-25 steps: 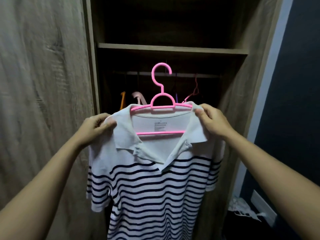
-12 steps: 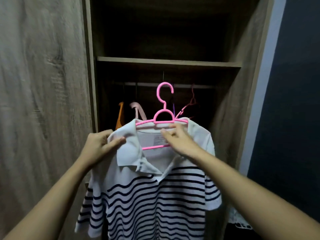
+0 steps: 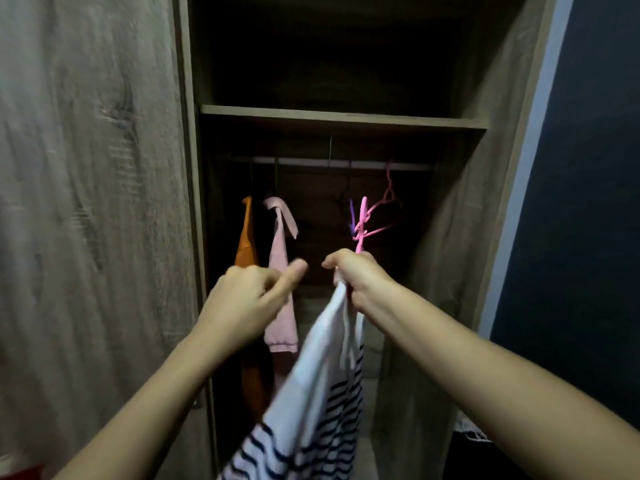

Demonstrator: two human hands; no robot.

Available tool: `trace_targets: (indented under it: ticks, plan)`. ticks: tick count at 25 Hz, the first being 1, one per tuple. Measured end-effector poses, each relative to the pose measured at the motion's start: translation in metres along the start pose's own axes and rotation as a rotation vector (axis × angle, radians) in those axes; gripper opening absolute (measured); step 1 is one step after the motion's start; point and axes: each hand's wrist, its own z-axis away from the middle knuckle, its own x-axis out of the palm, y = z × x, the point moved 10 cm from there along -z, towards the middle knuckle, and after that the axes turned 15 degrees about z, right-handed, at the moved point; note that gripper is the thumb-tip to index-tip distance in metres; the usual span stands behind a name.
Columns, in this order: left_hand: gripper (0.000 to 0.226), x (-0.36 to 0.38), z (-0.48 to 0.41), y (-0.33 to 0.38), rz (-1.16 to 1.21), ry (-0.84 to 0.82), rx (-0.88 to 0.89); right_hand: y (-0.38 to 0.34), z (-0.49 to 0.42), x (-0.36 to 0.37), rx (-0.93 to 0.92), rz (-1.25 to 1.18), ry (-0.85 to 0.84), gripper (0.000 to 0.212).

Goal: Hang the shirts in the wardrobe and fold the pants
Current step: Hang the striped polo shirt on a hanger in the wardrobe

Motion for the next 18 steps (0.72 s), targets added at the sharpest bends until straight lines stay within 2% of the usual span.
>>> trace_targets:
  ticks: [2, 3, 6, 8, 11, 13, 15, 18]
  plan:
    - [0.062, -0.015, -0.011, -0.015, -0.008, 0.185, 0.008, 0.002, -0.004, -0.01, -0.03, 0.072, 0.051, 0.04]
    - [0.05, -0.015, -0.018, -0.026, -0.016, 0.211, -0.024, 0.003, -0.006, -0.015, -0.04, 0.094, 0.057, 0.04]
    - [0.03, 0.014, -0.047, -0.061, -0.008, 0.136, -0.156, 0.006, -0.008, -0.014, -0.088, 0.279, -0.022, 0.025]
    - [0.032, 0.031, -0.068, -0.076, 0.019, 0.145, -0.192, 0.003, -0.015, -0.008, -0.165, 0.442, -0.066, 0.027]
    - [0.044, 0.038, -0.109, -0.084, 0.022, 0.253, -0.213, -0.011, -0.034, -0.008, -0.284, 0.56, -0.043, 0.034]
    - [0.047, 0.04, -0.137, -0.098, 0.0, 0.307, -0.318, -0.021, -0.047, -0.012, -0.345, 0.605, -0.005, 0.042]
    - [0.048, 0.051, -0.158, -0.121, 0.033, 0.311, -0.453, -0.028, -0.057, -0.015, -0.389, 0.614, 0.021, 0.043]
    - [0.037, 0.076, -0.175, -0.151, 0.044, 0.266, -0.498, -0.033, -0.087, -0.015, -0.423, 0.634, 0.028, 0.044]
